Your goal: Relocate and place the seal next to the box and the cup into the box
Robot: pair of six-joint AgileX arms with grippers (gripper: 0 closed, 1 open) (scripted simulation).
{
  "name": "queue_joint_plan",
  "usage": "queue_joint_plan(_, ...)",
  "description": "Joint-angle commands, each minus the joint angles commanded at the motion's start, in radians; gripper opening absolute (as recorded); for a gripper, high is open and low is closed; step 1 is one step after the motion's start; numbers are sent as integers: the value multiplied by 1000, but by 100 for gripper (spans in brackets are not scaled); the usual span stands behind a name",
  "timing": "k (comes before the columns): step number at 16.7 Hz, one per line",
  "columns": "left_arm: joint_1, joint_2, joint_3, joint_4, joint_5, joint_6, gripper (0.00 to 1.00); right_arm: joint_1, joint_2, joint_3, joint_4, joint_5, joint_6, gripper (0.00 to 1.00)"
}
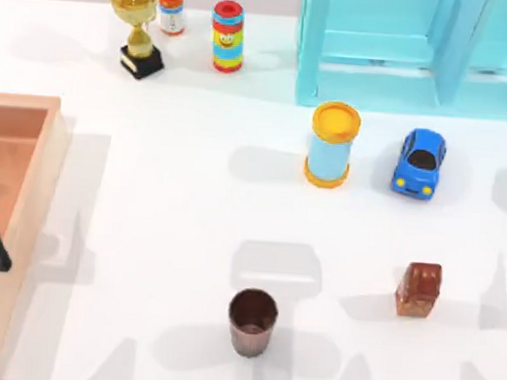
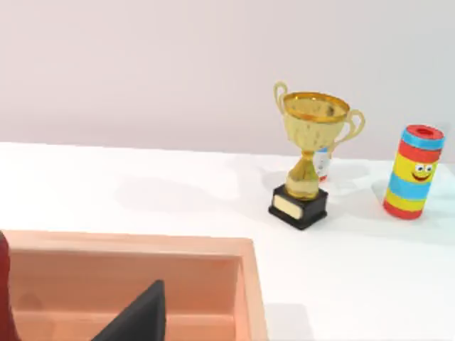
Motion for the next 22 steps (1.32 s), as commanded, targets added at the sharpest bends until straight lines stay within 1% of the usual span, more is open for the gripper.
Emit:
queue_joint_plan(3, -96, 206, 203, -115, -13, -86, 100, 0, 0, 0, 0, 0, 0, 100)
queue_joint_plan(6, -213, 469, 463, -260, -29, -194, 100, 0, 0, 0, 0, 0, 0, 100)
queue_joint_plan(17, -698, 1620, 1616, -901, -102, -659, 100, 0, 0, 0, 0, 0, 0, 100)
queue_joint_plan(22, -881, 2065, 2064, -1160, -132, -842, 100, 0, 0, 0, 0, 0, 0, 100)
